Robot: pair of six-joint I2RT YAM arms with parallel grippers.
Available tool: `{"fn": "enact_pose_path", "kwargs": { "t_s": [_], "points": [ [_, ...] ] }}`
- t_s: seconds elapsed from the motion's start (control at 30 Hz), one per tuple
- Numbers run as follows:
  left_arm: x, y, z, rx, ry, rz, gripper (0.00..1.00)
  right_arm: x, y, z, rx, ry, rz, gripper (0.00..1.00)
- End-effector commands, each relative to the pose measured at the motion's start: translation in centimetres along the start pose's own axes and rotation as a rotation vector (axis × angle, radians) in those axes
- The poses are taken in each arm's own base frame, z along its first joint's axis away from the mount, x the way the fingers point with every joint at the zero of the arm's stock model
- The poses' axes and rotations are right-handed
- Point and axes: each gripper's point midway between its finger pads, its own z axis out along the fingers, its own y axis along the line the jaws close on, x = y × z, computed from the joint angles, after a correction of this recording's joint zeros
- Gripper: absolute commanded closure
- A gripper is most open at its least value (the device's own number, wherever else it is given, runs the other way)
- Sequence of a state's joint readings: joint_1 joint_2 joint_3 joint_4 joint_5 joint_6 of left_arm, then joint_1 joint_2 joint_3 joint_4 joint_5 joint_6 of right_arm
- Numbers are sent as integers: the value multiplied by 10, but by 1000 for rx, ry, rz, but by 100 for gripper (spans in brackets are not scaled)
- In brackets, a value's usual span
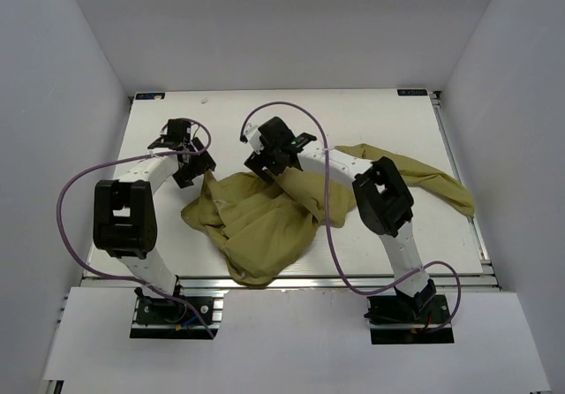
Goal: Zip up the jacket
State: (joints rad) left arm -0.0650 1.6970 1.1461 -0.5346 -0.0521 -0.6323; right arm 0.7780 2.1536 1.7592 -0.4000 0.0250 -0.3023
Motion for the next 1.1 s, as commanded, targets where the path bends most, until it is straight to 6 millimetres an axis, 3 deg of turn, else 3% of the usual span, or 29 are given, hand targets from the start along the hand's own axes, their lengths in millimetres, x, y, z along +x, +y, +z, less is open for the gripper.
{"fn": "enact_pose_path", "kwargs": {
  "t_s": [0.0, 0.07, 0.17, 0.2, 0.33, 0.4, 0.5, 0.53, 0.6, 0.63, 0.67, 0.7, 0.73, 0.77, 0.8, 0.83, 0.87, 0.9, 0.97, 1.0, 1.03, 1.07],
  "points": [
    [-9, -15, 6, 69, -22, 27, 18, -6, -14, 0, 70, 18, -52, 12],
    [-3, -20, 17, 101, 7, 39, 24, -2, -21, 10, 111, 32, -38, 17],
    [3, -27, 23, 146, 44, 73, 39, 4, -36, 13, 209, 58, -15, 36],
    [7, -28, 25, 155, 60, 83, 54, 7, -40, 13, 233, 62, -5, 56],
    [13, -35, 23, 215, 75, 96, 100, -5, -62, 1, 321, -16, 99, 97],
    [11, -41, 18, 245, 67, 100, 100, -15, -71, -5, 338, -73, 177, 100],
    [-3, -60, -5, 339, 15, 115, 100, -37, -88, -31, 345, -183, 279, 100],
    [-17, -73, -24, 404, -46, 125, 100, -43, -95, -50, 344, -227, 303, 100],
    [-23, -93, -46, 503, -102, 152, 100, -61, -99, -70, 310, -333, 333, 100],
    [-24, -109, -68, 539, -146, 183, 100, -66, -95, -92, 301, -378, 331, 100],
    [-31, -112, -76, 507, -204, 200, 100, -76, -95, -106, 300, -436, 327, 100],
    [-35, -122, -90, 505, -237, 223, 100, -88, -94, -136, 299, -498, 326, 100],
    [-29, -137, -107, 519, -264, 263, 100, -85, -92, -141, 304, -518, 333, 100],
    [-35, -140, -116, 484, -311, 272, 100, -85, -93, -154, 318, -543, 344, 100],
    [-40, -148, -132, 485, -342, 279, 100, -96, -100, -190, 365, -625, 368, 100],
    [-42, -156, -151, 496, -382, 286, 100, -85, -102, -196, 398, -622, 379, 100],
    [-49, -157, -163, 496, -412, 262, 100, -86, -106, -214, 433, -653, 389, 100],
    [-54, -154, -173, 481, -437, 243, 100, -89, -115, -251, 502, -720, 438, 100],
    [-71, -153, -204, 490, -505, 193, 100, -82, -121, -280, 572, -749, 453, 100],
    [-78, -147, -229, 499, -561, 170, 100, -81, -126, -314, 621, -797, 475, 100],
    [-82, -142, -257, 534, -613, 141, 100, -74, -126, -324, 651, -793, 452, 100],
    [-82, -142, -254, 533, -616, 133, 100, -70, -125, -336, 663, -811, 453, 100]
  ]
}}
